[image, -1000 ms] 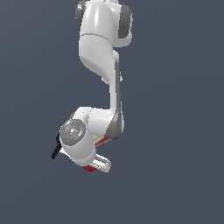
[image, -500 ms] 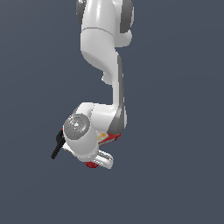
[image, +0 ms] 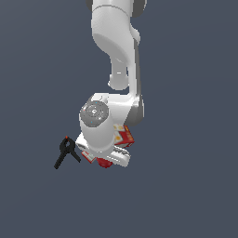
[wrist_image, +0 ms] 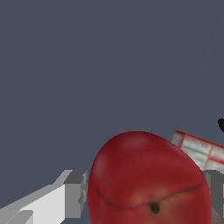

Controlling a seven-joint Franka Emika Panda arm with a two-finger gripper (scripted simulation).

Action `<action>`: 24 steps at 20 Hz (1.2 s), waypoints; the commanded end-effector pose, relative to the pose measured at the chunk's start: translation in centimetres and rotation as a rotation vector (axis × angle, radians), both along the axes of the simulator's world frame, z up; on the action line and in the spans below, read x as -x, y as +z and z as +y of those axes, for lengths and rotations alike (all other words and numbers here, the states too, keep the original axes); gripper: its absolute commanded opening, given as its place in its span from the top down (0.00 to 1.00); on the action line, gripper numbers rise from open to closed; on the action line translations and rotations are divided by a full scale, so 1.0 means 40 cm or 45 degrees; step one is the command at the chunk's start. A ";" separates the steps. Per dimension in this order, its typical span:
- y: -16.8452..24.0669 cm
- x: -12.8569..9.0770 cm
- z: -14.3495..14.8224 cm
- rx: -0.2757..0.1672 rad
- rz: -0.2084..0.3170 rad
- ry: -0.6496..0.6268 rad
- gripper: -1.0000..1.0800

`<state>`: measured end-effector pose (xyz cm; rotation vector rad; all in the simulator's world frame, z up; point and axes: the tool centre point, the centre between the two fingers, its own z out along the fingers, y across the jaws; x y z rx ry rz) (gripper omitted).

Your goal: Pick up a designated object from a clutter of objects.

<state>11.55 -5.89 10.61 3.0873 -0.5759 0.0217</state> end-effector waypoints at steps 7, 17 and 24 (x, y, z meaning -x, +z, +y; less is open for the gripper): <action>0.131 0.113 0.119 -0.002 0.002 0.003 1.00; 0.300 0.258 0.267 0.000 0.006 0.003 1.00; 0.433 0.367 0.381 0.002 0.009 0.003 1.00</action>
